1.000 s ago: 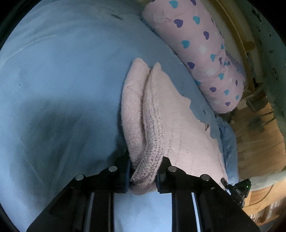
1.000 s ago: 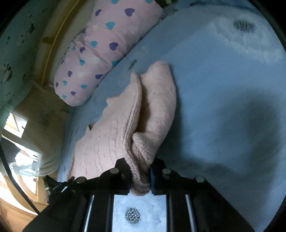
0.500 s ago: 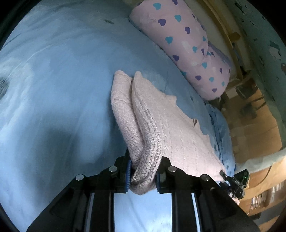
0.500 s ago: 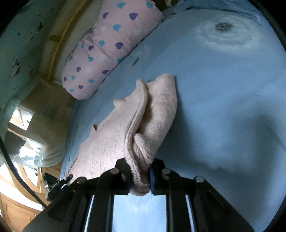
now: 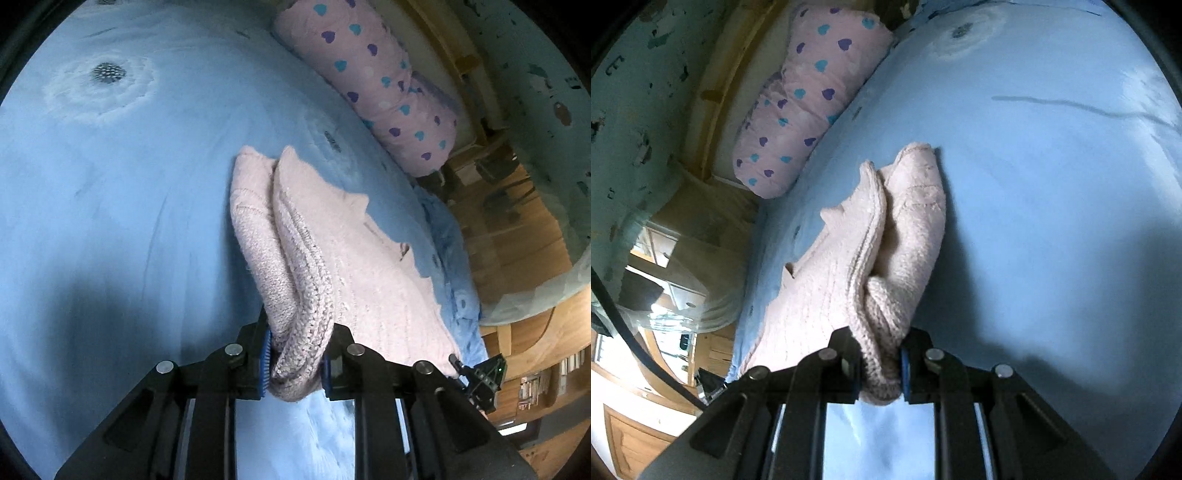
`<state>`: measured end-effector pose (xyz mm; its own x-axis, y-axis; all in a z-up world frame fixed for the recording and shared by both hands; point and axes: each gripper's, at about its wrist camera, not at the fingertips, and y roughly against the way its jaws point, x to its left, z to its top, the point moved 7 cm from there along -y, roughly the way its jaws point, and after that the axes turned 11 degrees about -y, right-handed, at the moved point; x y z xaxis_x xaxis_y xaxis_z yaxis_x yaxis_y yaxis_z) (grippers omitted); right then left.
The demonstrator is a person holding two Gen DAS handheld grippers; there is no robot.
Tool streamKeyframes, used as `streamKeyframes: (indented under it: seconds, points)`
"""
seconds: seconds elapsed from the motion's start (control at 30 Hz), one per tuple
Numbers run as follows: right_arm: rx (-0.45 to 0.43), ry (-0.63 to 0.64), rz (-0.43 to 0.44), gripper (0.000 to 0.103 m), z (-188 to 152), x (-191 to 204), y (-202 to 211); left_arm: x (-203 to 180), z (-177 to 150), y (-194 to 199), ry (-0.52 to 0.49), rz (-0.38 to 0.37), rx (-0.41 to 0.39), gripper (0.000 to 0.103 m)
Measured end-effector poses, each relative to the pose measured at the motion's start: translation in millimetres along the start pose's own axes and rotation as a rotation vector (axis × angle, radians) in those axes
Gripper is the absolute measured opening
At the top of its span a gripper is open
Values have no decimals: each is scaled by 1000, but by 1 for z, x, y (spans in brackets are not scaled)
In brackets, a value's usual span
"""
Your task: Fold small clothes
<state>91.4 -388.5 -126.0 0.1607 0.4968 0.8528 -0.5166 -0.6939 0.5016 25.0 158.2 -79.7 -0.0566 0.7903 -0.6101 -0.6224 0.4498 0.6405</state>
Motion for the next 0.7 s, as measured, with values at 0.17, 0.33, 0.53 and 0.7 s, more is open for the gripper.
streamKeyframes:
  seconds: [0.17,0.33,0.53,0.7]
  points:
    - [-9,15,-21,16,-12,-1,9,1,-12,4,-15,29,6,14]
    - [21,42,-156,20,-16,-10,-5,10,-17,-13,-20,129,83,19]
    - [-120,123,-267,38,-4,-6,21,14,-16,10,-18,236,9,23]
    - [-225,199,-270,45,10,9,45,3,-10,21,-82,276,-38,24]
